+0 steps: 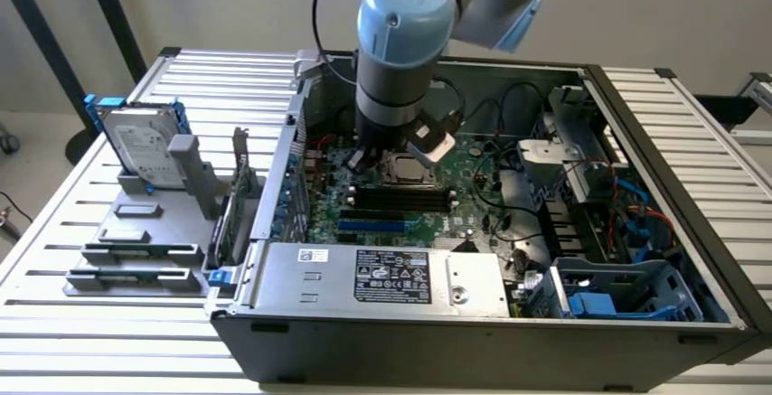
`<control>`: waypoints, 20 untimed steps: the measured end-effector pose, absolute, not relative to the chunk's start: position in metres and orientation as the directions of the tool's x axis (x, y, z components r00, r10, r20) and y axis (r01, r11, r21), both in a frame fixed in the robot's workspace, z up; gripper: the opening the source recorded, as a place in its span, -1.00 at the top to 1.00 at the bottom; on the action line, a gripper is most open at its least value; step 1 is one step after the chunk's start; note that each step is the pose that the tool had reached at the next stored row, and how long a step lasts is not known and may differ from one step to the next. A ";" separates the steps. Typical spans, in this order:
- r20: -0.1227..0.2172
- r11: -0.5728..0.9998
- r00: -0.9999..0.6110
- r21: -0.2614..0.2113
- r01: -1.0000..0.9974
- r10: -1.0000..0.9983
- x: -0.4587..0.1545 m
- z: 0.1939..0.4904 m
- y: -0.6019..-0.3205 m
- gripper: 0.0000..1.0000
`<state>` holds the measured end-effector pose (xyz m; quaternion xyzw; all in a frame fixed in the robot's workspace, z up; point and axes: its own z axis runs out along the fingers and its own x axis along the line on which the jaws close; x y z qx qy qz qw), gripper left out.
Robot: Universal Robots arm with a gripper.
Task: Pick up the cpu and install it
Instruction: 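Install the first cpu locking lever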
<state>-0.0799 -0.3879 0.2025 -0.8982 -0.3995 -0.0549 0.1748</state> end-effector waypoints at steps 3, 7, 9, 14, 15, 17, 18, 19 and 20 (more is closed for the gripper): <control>0.237 -0.613 0.669 -0.271 0.742 0.705 -0.080 0.203 -0.381 0.79; 0.234 -0.595 0.652 -0.275 0.756 0.721 -0.080 0.203 -0.375 0.79; 0.233 -0.583 0.642 -0.276 0.764 0.731 -0.080 0.203 -0.373 0.79; 0.228 -0.548 0.608 -0.277 0.789 0.760 -0.080 0.205 -0.369 0.79; 0.227 -0.542 0.602 -0.276 0.794 0.766 -0.080 0.206 -0.369 0.79; 0.225 -0.532 0.591 -0.274 0.801 0.775 -0.080 0.209 -0.369 0.79; 0.223 -0.528 0.587 -0.273 0.804 0.778 -0.080 0.211 -0.369 0.79; 0.221 -0.523 0.582 -0.272 0.808 0.783 -0.080 0.212 -0.369 0.79; 0.220 -0.518 0.576 -0.271 0.812 0.788 -0.080 0.214 -0.369 0.79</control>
